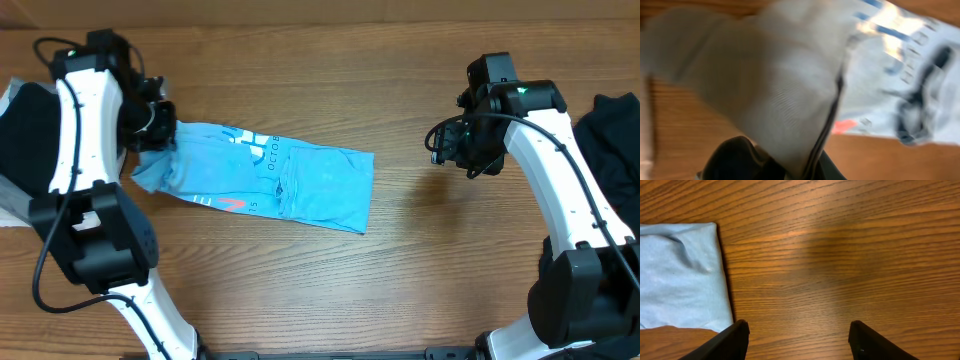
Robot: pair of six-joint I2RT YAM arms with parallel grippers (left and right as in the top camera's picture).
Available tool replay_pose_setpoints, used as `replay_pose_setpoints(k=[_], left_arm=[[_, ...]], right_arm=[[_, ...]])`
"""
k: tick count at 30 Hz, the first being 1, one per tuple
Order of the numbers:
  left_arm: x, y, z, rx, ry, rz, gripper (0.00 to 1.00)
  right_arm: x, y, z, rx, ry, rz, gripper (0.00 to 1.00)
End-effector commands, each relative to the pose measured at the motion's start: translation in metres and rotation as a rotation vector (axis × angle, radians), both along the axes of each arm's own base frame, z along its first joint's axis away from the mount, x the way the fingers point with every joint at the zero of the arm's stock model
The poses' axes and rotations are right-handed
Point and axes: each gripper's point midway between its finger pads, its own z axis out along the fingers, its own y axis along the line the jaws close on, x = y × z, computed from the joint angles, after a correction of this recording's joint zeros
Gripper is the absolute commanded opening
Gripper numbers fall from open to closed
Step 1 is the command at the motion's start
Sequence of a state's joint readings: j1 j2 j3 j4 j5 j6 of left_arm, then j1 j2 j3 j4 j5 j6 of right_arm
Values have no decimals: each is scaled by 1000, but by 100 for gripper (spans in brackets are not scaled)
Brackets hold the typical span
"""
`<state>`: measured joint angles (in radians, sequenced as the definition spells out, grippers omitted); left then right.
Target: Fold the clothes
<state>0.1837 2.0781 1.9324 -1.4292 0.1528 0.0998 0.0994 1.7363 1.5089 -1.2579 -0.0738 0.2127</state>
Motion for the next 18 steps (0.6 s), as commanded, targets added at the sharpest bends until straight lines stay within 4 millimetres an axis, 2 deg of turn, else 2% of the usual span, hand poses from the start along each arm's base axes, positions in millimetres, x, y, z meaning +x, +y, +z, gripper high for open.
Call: replay_pose_setpoints(k=[1,7,14,18], left_arm=[[3,-63,20,-84,-3,-64,15],[-15,-135,22,-87,50,-178,16],[-27,-220,21,-87,1,-367,19],[-29,-252,22,-95,-45,-416,22]], right_arm=[[4,-1,9,-4,-30,1,68],[3,-1,9,-4,-29,1,68],[2,-1,9,-4,-25,2,68],[1,-2,9,-5,-19,2,68]])
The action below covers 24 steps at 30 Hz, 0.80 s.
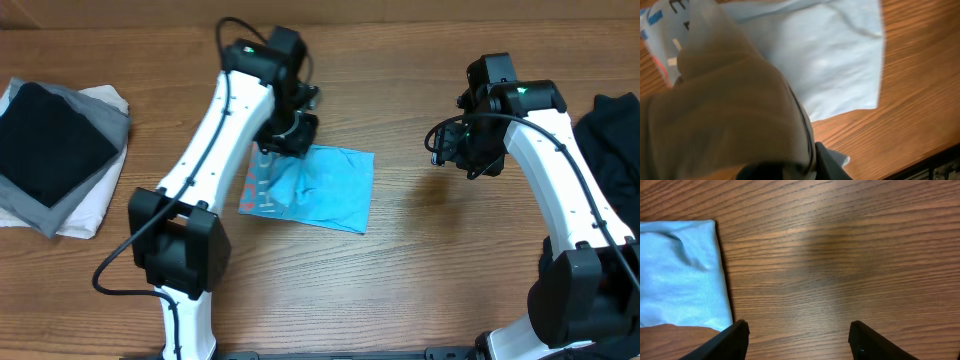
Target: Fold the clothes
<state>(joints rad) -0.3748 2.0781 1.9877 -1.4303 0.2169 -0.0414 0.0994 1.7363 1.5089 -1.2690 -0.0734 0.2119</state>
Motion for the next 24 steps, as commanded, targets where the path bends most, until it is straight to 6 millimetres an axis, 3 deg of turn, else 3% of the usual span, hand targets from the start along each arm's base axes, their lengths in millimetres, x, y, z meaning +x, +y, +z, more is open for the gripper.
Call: replay_pose_setpoints(k=[1,13,17,20,24], left_arm=[[-1,-25,6,-33,-20,2,22],[-4,-41,6,-45,-37,-18,22],[-1,-41,1,-36,-40,-17,26],[9,-32,-5,25,-68,13,25],[29,-20,-5,38,-124,73,26]], right_arm=[[3,-1,9,-3,-29,1,68],[2,-1,9,-4,-23,1,68],[1,4,9,19,-25,51,73],[-2,29,14,157,-27,138,73],[-16,77,20,370,-19,298,73]])
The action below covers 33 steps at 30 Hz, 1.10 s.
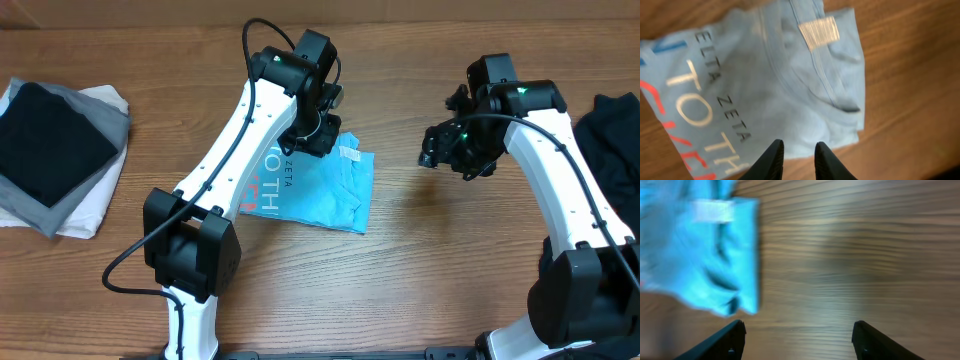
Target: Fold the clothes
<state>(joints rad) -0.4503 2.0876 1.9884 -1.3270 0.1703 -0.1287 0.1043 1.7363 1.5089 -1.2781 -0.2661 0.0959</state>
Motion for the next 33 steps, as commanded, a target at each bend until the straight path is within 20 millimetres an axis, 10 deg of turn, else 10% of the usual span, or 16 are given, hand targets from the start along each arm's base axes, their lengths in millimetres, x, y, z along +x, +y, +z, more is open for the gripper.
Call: replay_pose_setpoints(k=[1,8,15,24,29,33], left_arm=[[23,18,-1,27,-45,82,26],[37,70,-3,38,-12,211,27],[32,111,-4,63,56,299,27],[30,113,-5,66,65,302,27],[30,113,-5,65,64,302,27],[30,113,-5,66,64,302,28]], right_arm=[[-13,51,12,207,-16,170,74],[-23,112,-27,307,40,264,76],[22,145,-64,311,-75,270,75],[36,152,-117,313,-42,261,74],[37,158,-112,352,-47,269,50],[47,158,-102,371,-72,266,50]])
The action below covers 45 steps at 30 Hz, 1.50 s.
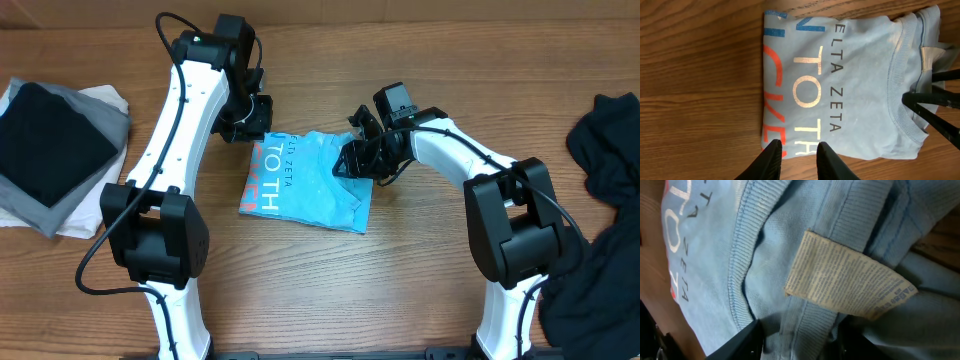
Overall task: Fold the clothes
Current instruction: 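Tuck and press the folded shirt's right edge with the right gripper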
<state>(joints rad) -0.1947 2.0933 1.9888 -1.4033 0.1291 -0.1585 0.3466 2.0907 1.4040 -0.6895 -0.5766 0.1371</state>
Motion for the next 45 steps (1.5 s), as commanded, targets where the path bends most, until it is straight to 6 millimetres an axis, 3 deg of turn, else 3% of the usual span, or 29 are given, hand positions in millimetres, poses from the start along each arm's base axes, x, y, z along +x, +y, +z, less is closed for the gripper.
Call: replay_pose_setpoints(k=[1,5,8,9,10,11,22,27,31,36,45], left_arm=[[4,-1,1,4,-5,12,28],[4,-1,1,3,-5,12,28],[4,-1,1,4,-4,12,27],[3,0,1,4,-3,12,28],[3,0,0,5,-1,12,28],[3,0,0,5,0,12,28],[3,0,0,5,-1,12,28],[3,0,0,5,-1,12,28],[3,0,0,5,0,12,28],[1,0,0,6,5,12,28],[1,0,0,6,5,12,28]], right_arm=[[11,6,15,49,-31,3,49],[11,17,26,123,-31,26,38],[13,17,26,125,-40,26,38],[13,17,26,125,-41,26,39],[13,17,26,125,-41,25,50],[12,17,26,124,-37,25,54],[23,21,35,148,-65,9,54],[29,22,37,145,-92,7,57],[35,19,35,118,-123,-5,65],[25,20,32,106,-83,4,64],[25,31,42,183,-71,7,56]])
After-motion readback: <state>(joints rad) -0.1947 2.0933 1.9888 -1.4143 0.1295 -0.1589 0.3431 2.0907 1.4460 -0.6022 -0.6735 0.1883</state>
